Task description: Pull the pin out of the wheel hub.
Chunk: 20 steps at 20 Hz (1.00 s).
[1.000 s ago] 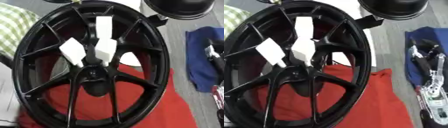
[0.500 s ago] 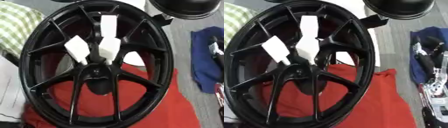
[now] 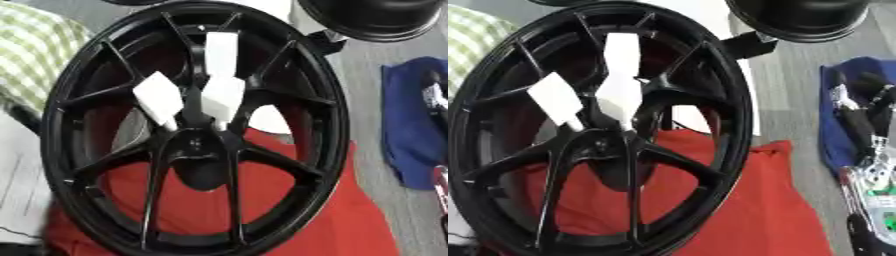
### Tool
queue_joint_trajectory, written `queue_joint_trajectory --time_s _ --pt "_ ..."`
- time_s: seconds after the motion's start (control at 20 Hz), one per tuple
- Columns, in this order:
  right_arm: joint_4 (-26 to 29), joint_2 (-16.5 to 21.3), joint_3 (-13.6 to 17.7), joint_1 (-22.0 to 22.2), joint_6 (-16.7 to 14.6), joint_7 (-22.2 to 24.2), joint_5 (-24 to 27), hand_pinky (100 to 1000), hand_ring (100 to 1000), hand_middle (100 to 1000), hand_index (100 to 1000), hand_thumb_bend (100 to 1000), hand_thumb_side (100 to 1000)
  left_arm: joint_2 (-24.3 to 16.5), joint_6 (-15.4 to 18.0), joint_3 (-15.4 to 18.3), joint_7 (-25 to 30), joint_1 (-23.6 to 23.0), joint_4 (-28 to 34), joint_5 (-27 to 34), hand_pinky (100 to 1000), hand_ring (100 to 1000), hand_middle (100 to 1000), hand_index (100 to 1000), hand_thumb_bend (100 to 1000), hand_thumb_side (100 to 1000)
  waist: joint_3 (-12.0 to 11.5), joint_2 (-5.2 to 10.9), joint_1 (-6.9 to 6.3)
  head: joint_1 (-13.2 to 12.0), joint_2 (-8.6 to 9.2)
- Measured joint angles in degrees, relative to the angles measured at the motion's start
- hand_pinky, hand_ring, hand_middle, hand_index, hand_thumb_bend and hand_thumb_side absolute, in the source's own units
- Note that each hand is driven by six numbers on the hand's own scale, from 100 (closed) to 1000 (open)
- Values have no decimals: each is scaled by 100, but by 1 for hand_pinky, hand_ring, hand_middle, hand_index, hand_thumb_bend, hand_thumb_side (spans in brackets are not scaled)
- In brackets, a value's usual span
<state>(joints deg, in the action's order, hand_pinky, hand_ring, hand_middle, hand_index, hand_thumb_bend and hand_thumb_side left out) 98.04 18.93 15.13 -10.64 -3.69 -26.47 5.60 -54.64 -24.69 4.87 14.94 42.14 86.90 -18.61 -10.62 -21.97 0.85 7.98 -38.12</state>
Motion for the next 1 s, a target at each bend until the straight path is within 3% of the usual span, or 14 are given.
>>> queue_joint_trajectory --time_s 0.05,0.1,0.15,0.3,0.45,0.5,0.65,0.75,1.0 --pt "0 0 -1 -10 0 1 0 602 736 584 689 495 343 46 69 9 -97 -162 30 57 645 683 672 714 112 173 18 0 1 -8 1" --pt "0 -1 -2 -26 0 3 0 602 736 584 688 495 343 83 145 10 -170 -325 67 129 730 812 797 828 168 291 38 0 0 -21 3" --pt "0 -1 -3 -39 1 5 0 602 736 584 688 495 343 111 226 5 -204 -464 94 204 777 867 855 877 266 371 53 0 0 -29 4" --pt "0 -1 -5 -44 4 14 1 602 736 583 688 496 343 121 478 -9 -110 -668 111 373 780 865 854 886 335 440 69 1 -1 -33 41" --pt "0 -1 -5 -45 1 18 4 602 736 583 688 496 342 121 660 8 42 -694 89 430 765 846 828 877 303 573 71 1 -2 -32 49" --pt "0 -1 -5 -45 1 19 5 602 736 583 688 496 342 121 704 27 77 -697 76 470 754 832 814 869 284 585 71 1 -2 -32 49" --pt "0 -1 -5 -46 0 19 6 602 735 583 688 495 341 125 794 79 48 -708 75 667 656 739 707 784 100 570 71 4 -3 -30 49" --pt "0 -1 -5 -46 -1 18 7 602 735 583 688 495 341 166 817 138 -185 -708 85 936 601 684 646 744 100 532 70 5 -3 -28 49" --pt "0 -2 -6 -50 -3 16 11 601 735 582 687 492 341 800 1000 299 -1508 -707 401 1957 539 620 587 693 100 613 68 36 13 -28 50"
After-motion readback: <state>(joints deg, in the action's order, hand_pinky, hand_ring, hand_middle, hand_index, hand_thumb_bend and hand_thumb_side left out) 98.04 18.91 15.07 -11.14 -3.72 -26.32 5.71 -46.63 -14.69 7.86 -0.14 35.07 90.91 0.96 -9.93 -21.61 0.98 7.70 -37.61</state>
